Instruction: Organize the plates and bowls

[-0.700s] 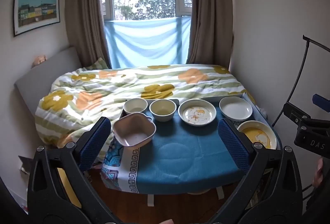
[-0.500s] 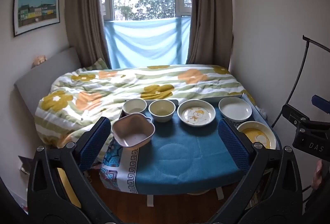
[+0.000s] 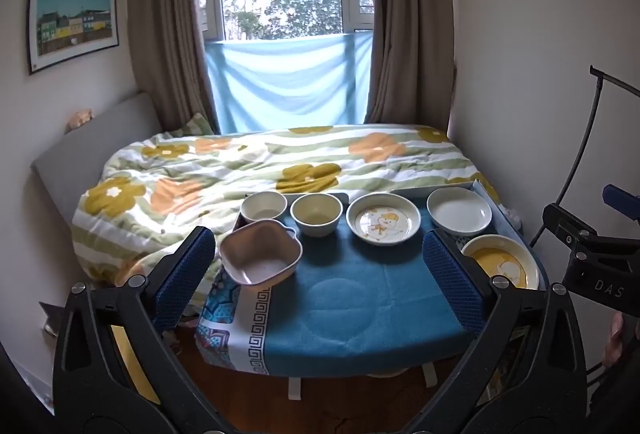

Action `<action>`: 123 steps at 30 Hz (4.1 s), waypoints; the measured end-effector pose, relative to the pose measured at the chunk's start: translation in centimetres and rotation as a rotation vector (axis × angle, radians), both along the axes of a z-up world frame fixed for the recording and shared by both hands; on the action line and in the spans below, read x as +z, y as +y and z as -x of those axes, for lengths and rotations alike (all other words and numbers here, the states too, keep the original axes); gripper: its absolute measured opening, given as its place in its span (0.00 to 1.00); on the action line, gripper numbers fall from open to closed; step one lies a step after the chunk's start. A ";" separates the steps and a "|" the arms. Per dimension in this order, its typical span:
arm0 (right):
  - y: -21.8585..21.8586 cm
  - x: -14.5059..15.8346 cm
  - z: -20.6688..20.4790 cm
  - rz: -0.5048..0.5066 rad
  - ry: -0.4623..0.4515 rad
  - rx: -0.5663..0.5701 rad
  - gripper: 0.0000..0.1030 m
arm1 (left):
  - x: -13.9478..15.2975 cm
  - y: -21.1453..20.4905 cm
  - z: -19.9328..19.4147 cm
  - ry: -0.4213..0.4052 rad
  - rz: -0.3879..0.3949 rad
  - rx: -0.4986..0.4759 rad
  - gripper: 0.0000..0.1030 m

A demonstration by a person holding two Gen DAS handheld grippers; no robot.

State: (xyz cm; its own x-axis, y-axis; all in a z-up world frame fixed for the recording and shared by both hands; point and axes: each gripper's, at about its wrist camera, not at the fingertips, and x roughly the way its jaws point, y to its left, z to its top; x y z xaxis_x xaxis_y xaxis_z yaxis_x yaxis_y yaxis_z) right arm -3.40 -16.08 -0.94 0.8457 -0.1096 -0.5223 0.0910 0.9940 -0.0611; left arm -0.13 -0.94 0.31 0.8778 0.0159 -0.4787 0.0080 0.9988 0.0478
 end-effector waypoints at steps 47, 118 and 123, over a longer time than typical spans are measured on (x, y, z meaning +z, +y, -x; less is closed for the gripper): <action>-0.4 -1.0 -0.7 0.003 0.008 0.009 1.00 | 0.1 0.9 -0.7 0.008 0.026 0.005 1.00; -25.7 -25.5 -9.7 -0.642 0.525 -0.187 0.47 | -28.7 -24.0 -26.1 0.838 0.039 -0.689 0.63; -26.2 -25.9 -10.8 -0.648 0.534 -0.140 0.27 | -29.9 -24.9 -27.0 0.883 0.043 -0.705 0.48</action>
